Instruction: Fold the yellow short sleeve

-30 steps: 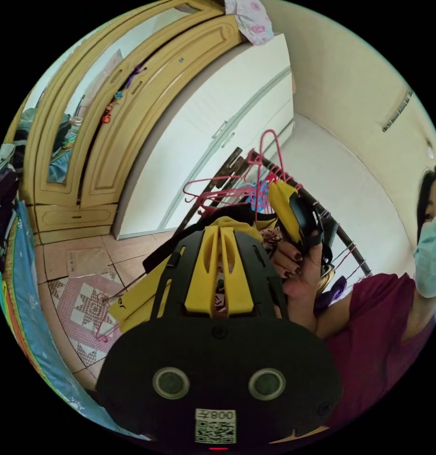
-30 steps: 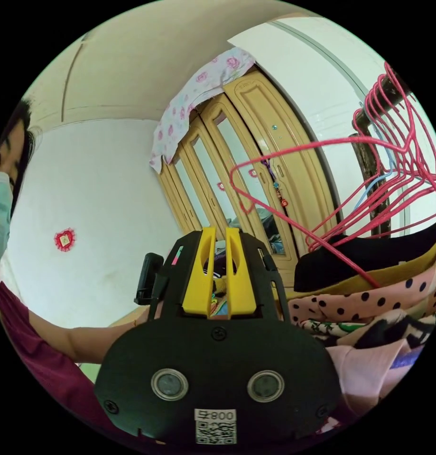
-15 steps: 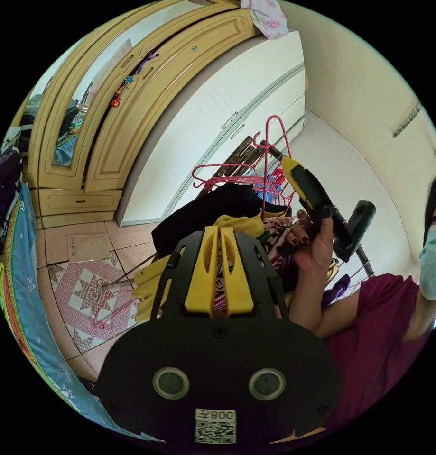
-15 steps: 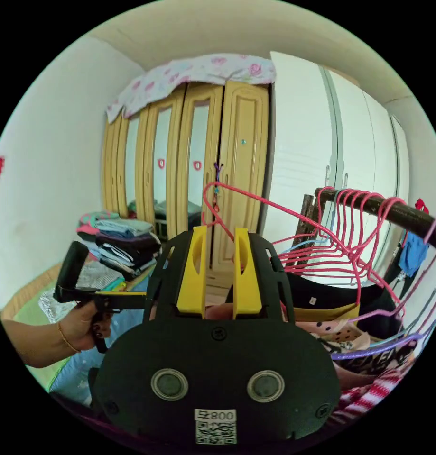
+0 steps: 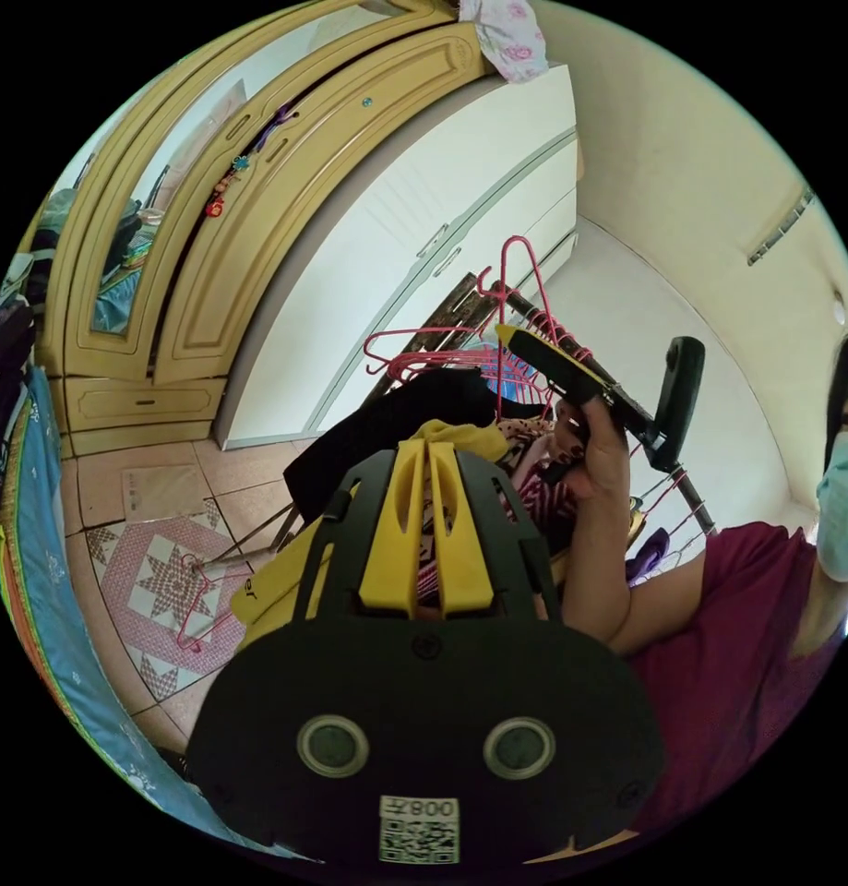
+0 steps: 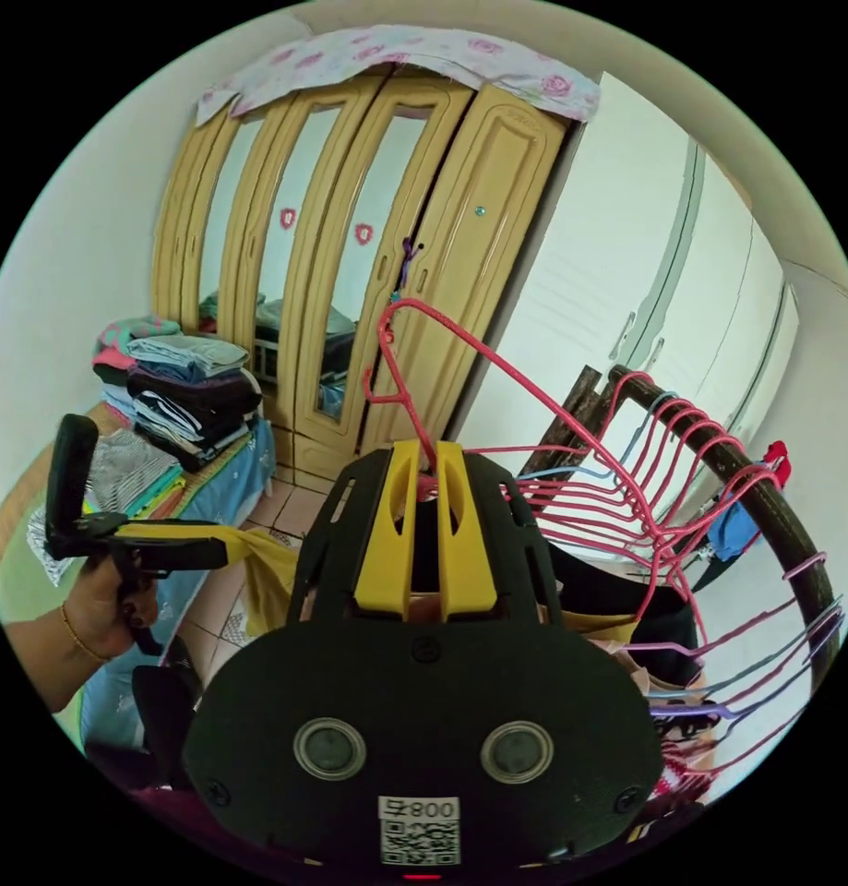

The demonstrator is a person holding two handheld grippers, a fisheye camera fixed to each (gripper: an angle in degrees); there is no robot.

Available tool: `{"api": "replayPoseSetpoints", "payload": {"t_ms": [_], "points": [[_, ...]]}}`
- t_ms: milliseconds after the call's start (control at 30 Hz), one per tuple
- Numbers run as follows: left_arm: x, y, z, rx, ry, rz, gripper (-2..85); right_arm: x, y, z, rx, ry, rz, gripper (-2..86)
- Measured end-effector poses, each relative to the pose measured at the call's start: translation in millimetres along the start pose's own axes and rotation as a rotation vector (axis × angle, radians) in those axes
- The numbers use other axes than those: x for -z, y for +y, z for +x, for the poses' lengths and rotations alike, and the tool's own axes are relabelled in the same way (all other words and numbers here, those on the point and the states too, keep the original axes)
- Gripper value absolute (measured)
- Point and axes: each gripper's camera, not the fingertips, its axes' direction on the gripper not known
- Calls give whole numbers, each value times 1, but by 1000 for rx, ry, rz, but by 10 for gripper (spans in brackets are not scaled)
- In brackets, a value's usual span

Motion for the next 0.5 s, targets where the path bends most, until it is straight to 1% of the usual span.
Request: {"api": "replayPoseSetpoints", "payload": {"t_ms": [167, 333, 433, 500], "points": [[-45, 0, 12, -18, 34, -47, 4, 34, 11, 24, -54, -206, 133, 37], [-112, 18, 28, -15, 33, -154, 4, 53, 27, 41, -97, -331, 228, 38], [-140, 40, 29, 1, 20, -199, 4, 66, 38, 55, -117, -400, 299, 36], [-141, 56, 26, 14, 4, -193, 4, 72, 45, 63, -122, -431, 337, 34]]}}
